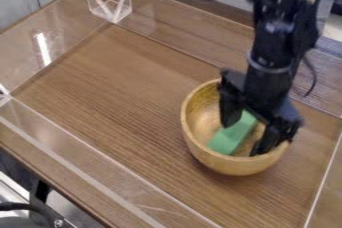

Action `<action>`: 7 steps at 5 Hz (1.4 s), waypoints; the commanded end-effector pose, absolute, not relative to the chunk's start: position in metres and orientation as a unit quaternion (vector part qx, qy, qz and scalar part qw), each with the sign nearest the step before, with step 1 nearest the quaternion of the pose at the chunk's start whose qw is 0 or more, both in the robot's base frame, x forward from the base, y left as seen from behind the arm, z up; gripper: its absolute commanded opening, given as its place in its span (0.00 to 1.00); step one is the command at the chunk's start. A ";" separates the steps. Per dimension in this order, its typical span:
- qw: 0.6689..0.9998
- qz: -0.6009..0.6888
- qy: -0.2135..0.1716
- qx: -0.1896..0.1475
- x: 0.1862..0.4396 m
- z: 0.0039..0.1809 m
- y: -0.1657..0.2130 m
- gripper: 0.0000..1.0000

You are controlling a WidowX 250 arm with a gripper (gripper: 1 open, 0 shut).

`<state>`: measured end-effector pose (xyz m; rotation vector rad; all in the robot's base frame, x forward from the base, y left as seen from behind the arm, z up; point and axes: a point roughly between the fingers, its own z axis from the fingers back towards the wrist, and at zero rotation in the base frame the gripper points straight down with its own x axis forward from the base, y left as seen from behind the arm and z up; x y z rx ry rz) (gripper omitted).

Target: Remove the green block from inside the brown bowl and put it on the table

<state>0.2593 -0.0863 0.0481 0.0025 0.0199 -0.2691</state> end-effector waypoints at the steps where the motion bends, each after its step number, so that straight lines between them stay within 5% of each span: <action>1: 0.989 -0.145 -0.022 -0.008 0.269 0.048 -0.087 1.00; 7: 0.990 -0.137 -0.028 -0.036 0.277 0.011 -0.076 1.00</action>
